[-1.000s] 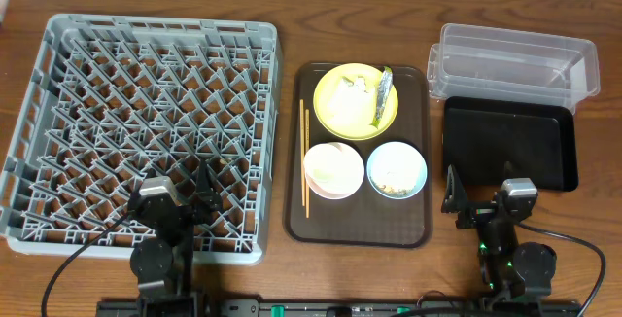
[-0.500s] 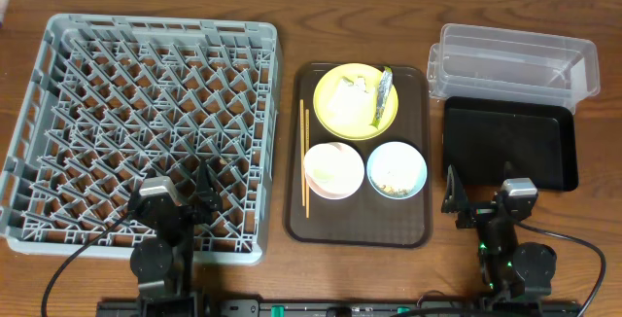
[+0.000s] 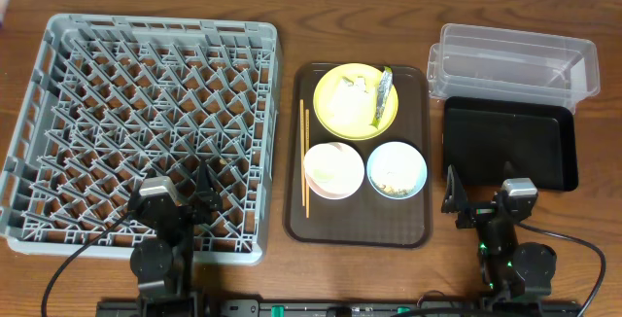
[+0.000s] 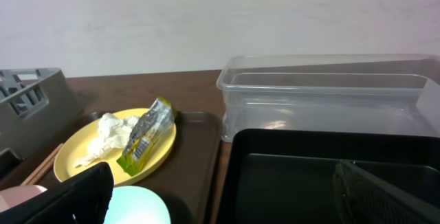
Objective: Sort waste into correct bins and load items into the dishwasher
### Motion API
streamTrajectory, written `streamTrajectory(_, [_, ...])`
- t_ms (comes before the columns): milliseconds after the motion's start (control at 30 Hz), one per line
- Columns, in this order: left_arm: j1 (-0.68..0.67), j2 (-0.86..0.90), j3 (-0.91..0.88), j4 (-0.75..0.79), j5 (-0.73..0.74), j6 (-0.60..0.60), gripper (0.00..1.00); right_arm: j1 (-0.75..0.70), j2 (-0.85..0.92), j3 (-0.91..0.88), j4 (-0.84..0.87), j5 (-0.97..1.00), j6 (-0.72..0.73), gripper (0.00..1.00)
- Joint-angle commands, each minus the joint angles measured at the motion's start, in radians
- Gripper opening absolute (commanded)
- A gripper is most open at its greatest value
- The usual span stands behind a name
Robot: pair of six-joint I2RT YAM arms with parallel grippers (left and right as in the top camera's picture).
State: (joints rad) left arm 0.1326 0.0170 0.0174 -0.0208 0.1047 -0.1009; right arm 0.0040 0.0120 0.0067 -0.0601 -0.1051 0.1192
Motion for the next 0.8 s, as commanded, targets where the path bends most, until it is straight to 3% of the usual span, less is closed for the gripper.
streamTrajectory(0, [-0.006,0.002,-0.013,-0.027,0.015,-0.009,0.94,0.016,-0.003,-0.001,0.007,-0.011,0.039,0.99])
streamTrajectory(167, [-0.006,0.002,-0.013,0.031,0.014,-0.035,0.95,0.016,-0.003,0.004,0.018,-0.011,0.053,1.0])
streamTrajectory(467, [-0.006,0.002,-0.013,-0.021,0.014,-0.036,0.95,0.016,0.033,0.091,-0.023,-0.002,0.051,0.99])
streamTrajectory(633, [-0.006,0.003,0.003,0.012,0.024,-0.113,0.95,0.016,0.15,0.189,-0.109,0.0,0.051,0.99])
streamTrajectory(767, [-0.006,0.029,0.053,-0.051,0.045,-0.13,0.95,0.016,0.308,0.301,-0.161,-0.006,0.052,0.99])
